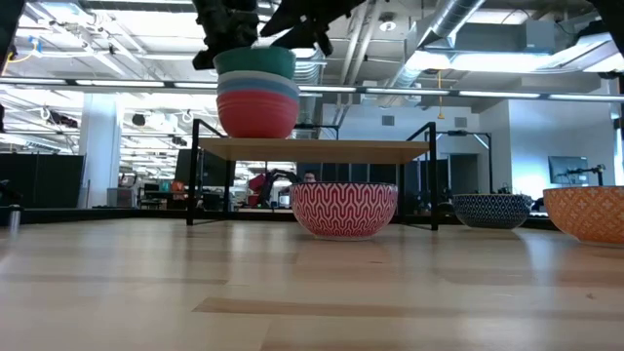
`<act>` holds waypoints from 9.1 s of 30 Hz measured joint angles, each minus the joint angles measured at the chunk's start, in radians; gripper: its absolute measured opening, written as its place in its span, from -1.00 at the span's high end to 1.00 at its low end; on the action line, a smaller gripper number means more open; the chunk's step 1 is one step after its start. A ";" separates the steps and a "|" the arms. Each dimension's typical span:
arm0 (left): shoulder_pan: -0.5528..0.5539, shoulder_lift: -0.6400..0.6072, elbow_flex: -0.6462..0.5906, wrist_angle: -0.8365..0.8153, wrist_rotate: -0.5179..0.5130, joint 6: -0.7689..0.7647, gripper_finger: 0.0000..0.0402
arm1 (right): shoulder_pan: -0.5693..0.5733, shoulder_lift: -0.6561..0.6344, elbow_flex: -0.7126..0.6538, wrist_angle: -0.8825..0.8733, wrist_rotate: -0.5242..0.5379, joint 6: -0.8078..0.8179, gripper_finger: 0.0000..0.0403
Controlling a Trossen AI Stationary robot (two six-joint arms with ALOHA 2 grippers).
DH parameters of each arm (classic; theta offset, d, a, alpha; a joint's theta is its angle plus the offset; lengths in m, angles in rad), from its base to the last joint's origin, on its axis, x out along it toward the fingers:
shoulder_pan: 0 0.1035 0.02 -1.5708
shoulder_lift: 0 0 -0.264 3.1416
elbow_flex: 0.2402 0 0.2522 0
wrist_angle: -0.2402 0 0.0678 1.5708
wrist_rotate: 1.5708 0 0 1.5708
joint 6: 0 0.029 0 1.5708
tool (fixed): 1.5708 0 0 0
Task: Place and stack bowls onto a shelf
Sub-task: Stack the green bowl on the top of the white bowl on the shelf, then adjust the stacked bowls on the shelf, then put the blue patterned bowl on the shelf
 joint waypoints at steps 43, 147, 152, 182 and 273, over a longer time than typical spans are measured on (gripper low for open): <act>-0.576 -0.651 -1.028 0.854 -0.329 -0.302 0.37 | 0.057 -0.201 -0.588 0.364 -0.126 0.106 0.21; -1.248 -0.316 -0.942 1.091 -0.795 -0.654 0.23 | 0.805 -0.478 -0.575 -0.974 0.228 1.350 0.21; -1.240 -0.316 -0.942 1.095 -0.795 -0.749 0.18 | 0.803 -0.480 -0.716 -0.801 0.228 1.393 0.21; -1.207 -0.144 -0.943 0.931 -0.716 -1.072 0.24 | 0.290 -0.171 -0.866 -0.005 0.105 0.961 0.21; -1.046 -0.382 -0.943 1.238 -0.881 -0.779 0.35 | -0.379 -0.233 -0.320 -0.518 0.120 0.015 0.78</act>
